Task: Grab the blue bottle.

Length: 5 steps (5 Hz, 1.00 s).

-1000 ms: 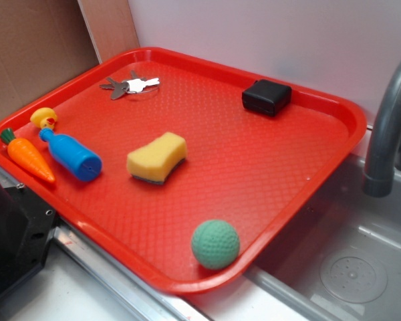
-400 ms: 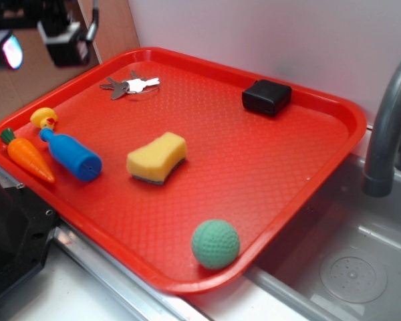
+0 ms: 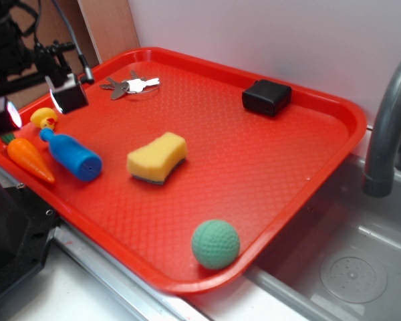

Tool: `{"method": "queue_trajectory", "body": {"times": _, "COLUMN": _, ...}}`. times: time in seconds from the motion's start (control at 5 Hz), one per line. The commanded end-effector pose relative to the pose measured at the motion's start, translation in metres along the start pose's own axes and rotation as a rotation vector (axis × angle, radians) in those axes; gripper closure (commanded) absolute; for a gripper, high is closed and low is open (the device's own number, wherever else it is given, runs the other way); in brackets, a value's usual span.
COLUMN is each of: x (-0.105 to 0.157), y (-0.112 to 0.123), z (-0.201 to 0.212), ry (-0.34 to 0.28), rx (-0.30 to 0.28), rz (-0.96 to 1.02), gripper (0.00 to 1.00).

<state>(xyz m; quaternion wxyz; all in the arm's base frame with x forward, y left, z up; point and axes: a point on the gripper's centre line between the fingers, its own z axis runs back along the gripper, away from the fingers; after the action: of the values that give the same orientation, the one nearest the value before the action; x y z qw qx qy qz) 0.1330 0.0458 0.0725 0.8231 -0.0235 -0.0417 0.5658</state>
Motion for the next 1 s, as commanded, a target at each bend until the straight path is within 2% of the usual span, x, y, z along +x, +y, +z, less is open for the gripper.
{"method": "queue_trajectory", "body": {"times": 0.0, "x": -0.005, "y": -0.019, "z": -0.049, "ry": 0.07, "rx": 0.029, "rz": 0.0, "gripper": 0.0}}
{"method": "queue_trajectory", "body": {"times": 0.2, "x": -0.008, "y": -0.02, "z": -0.055, "ry": 0.089, "rx": 0.055, "rz": 0.037, "gripper": 0.36}}
{"method": "queue_trajectory", "body": {"times": 0.4, "x": -0.007, "y": -0.021, "z": -0.044, "ry": 0.101, "rx": 0.063, "rz": -0.05, "gripper": 1.0}}
{"method": "queue_trajectory", "body": {"times": 0.6, "x": 0.009, "y": -0.028, "z": 0.0, "ry": 0.131, "rx": 0.01, "rz": -0.3, "gripper": 1.0}}
{"method": "queue_trajectory", "body": {"times": 0.8, "x": 0.021, "y": -0.034, "z": 0.05, "ry": 0.12, "rx": 0.036, "rz": -0.551, "gripper": 1.0}}
